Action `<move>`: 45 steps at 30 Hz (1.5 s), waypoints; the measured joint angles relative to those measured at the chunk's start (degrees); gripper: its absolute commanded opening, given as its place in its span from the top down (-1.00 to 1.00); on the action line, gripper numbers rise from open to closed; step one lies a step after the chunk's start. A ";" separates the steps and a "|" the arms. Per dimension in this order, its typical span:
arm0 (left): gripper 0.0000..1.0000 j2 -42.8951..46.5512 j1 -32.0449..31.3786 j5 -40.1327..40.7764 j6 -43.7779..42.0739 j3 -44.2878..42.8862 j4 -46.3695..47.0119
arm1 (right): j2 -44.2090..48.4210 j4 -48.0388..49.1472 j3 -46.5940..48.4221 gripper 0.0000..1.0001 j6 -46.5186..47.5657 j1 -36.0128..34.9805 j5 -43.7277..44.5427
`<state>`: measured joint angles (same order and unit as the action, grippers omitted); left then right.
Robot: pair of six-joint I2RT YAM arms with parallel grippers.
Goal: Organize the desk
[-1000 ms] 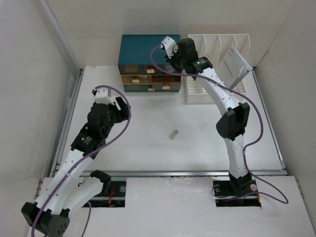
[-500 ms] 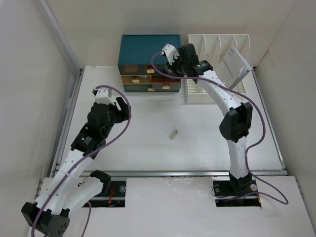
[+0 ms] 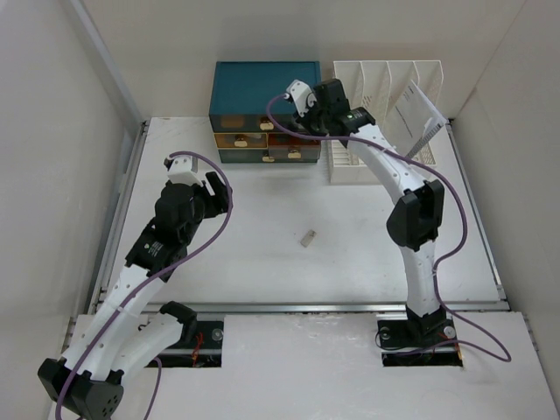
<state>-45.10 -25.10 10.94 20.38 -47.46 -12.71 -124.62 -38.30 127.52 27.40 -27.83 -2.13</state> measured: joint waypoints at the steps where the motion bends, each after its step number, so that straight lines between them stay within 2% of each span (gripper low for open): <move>1: -0.30 0.00 0.00 0.00 -0.02 0.00 0.00 | -0.31 0.02 0.22 0.76 0.00 0.00 0.00; 14: -0.30 0.00 0.00 0.00 -0.02 0.00 0.00 | -3.06 0.07 0.26 0.44 -0.42 0.00 0.09; 32: -0.30 0.00 0.00 -0.33 -0.02 0.00 0.02 | -3.08 0.96 -0.66 0.30 -0.70 -0.04 -0.17; 37: -0.27 -0.85 0.00 -3.89 -0.02 0.22 0.94 | 3.82 1.90 -9.27 0.27 -0.85 -0.59 -0.98; 40: -0.25 -3.23 0.07 -8.87 -0.02 0.22 2.05 | 11.32 2.05 -14.78 0.27 -0.85 -0.83 -2.95; 43: -0.11 -6.62 0.07 -14.95 0.11 0.28 3.76 | 22.53 3.23 -24.09 0.24 -0.26 -1.09 -6.45; 45: -0.08 -8.90 0.07 -19.41 0.28 0.55 5.07 | 27.04 3.34 -28.15 0.24 0.31 -1.09 -8.07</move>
<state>-54.00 -25.04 -8.47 20.67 -46.92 -7.64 -97.58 -34.96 99.37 27.70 -28.93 -10.20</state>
